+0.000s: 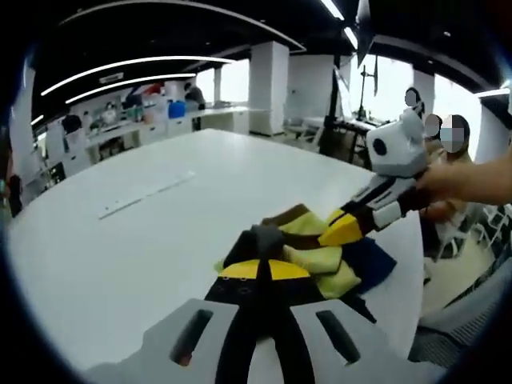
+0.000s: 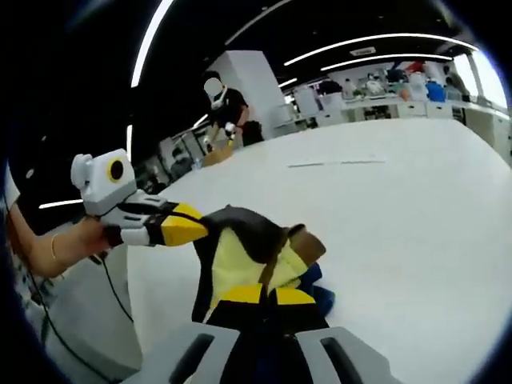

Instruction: Fold the garment on the visible template until the final outline fits inside the template.

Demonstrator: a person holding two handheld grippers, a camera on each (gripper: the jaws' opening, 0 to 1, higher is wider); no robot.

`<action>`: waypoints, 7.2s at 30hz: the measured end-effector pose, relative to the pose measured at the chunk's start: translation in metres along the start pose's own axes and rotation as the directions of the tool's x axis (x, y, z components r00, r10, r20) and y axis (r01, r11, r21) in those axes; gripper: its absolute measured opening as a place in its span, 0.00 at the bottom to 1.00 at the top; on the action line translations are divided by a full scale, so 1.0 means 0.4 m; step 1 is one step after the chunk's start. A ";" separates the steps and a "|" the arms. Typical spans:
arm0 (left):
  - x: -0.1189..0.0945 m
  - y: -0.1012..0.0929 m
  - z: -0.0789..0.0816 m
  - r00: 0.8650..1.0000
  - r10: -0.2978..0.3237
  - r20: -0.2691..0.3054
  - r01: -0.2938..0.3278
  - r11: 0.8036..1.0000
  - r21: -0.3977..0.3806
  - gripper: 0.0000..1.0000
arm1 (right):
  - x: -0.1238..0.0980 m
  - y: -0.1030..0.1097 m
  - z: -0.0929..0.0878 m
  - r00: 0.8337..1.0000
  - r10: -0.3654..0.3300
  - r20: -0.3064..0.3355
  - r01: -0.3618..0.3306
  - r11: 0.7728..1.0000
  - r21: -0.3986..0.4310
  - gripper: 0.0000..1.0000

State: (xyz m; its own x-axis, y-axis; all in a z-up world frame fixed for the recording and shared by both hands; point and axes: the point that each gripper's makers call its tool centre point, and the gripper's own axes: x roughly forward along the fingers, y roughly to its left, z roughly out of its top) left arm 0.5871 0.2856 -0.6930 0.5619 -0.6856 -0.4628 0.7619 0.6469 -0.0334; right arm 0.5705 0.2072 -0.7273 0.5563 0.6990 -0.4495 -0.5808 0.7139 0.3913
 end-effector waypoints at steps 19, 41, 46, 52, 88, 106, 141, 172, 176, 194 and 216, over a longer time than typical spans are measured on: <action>-0.075 0.011 -0.083 0.996 0.057 -0.062 -0.059 0.998 -0.031 0.00 | 0.019 0.137 0.074 0.998 0.063 0.021 -0.058 0.984 -0.167 0.00; -0.102 0.005 -0.126 0.992 0.083 -0.090 -0.088 0.994 -0.062 0.00 | 0.076 0.185 -0.004 0.990 0.100 -0.096 -0.122 0.957 -0.262 0.04; -0.101 0.009 -0.124 0.992 0.086 -0.088 -0.091 0.994 -0.061 0.00 | 0.056 0.187 0.024 0.993 0.105 -0.055 -0.116 0.955 -0.274 0.17; -0.100 0.011 -0.128 0.991 0.089 -0.095 -0.095 0.994 -0.058 0.00 | 0.028 0.167 0.060 0.996 0.091 -0.011 -0.090 0.959 -0.269 0.20; -0.094 0.027 -0.140 0.988 0.098 -0.123 -0.106 0.993 -0.059 0.00 | 0.055 0.002 0.058 0.997 0.039 -0.065 -0.052 0.975 -0.217 0.07; -0.113 0.032 -0.116 0.989 0.119 -0.091 -0.125 0.990 -0.059 0.00 | 0.036 0.000 0.072 0.999 0.013 -0.037 -0.021 0.974 -0.225 0.00; -0.174 0.252 0.090 0.939 0.336 0.081 -0.331 0.941 -0.069 0.00 | -0.040 -0.150 0.290 0.969 -0.205 0.136 0.234 0.938 -0.255 0.00; 0.087 0.503 0.075 0.866 0.500 0.025 -0.494 0.862 -0.110 0.00 | 0.145 -0.423 0.384 0.881 -0.446 0.155 0.463 0.881 -0.098 0.00; 0.121 0.528 0.043 0.867 0.498 -0.011 -0.496 0.861 -0.111 0.00 | 0.182 -0.463 0.358 0.877 -0.468 0.114 0.478 0.873 -0.098 0.00; 0.178 0.556 -0.049 0.866 0.482 -0.130 -0.496 0.860 -0.117 0.00 | 0.230 -0.540 0.286 0.844 -0.535 0.028 0.536 0.843 -0.037 0.00; 0.071 0.465 0.027 0.936 0.352 0.011 -0.346 0.923 -0.167 0.55 | 0.187 -0.360 0.263 0.942 -0.335 0.009 0.335 0.942 -0.012 0.69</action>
State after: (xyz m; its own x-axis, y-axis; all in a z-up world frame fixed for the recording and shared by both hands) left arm 0.7483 0.3826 -0.7028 0.7978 -0.4171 -0.4354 0.4554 0.8901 -0.0182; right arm 0.7583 0.1612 -0.7327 0.7237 0.4202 -0.5475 -0.3684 0.9060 0.2083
